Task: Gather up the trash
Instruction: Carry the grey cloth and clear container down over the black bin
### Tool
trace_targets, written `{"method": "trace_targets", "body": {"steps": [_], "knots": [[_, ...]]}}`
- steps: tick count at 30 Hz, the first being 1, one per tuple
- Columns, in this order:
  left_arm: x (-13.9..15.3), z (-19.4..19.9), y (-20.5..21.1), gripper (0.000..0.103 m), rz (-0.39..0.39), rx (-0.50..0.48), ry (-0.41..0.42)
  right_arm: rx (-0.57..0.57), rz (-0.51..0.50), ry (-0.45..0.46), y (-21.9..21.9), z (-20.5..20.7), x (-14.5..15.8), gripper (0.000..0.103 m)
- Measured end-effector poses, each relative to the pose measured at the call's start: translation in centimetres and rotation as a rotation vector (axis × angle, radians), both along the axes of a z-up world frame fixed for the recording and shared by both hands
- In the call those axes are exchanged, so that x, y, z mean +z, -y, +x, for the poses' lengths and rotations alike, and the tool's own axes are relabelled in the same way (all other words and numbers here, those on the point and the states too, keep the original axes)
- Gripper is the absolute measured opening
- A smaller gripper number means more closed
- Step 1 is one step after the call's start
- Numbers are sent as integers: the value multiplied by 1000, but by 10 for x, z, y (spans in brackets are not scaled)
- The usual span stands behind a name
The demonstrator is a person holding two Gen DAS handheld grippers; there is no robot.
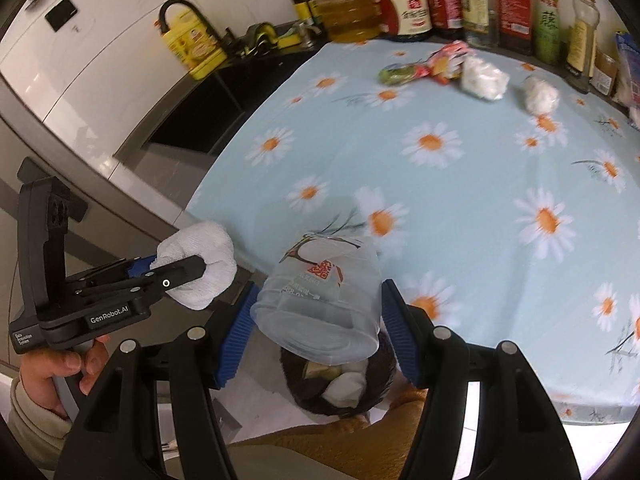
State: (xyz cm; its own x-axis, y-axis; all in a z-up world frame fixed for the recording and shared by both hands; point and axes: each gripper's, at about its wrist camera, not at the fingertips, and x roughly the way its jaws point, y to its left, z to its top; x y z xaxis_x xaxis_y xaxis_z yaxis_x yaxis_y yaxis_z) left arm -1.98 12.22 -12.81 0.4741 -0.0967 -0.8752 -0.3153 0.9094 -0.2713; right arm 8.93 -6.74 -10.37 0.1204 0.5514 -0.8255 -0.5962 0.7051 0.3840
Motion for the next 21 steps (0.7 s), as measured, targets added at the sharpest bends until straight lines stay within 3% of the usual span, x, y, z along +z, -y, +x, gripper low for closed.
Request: {"method": "trace_targets", "body": {"steps": [10, 21], "knots": [[-22, -36, -6, 43, -35, 8, -45, 41, -26, -18, -22, -46, -11, 62], [-63, -60, -1, 43, -91, 13, -116, 51, -101, -84, -17, -70, -48, 62]]}}
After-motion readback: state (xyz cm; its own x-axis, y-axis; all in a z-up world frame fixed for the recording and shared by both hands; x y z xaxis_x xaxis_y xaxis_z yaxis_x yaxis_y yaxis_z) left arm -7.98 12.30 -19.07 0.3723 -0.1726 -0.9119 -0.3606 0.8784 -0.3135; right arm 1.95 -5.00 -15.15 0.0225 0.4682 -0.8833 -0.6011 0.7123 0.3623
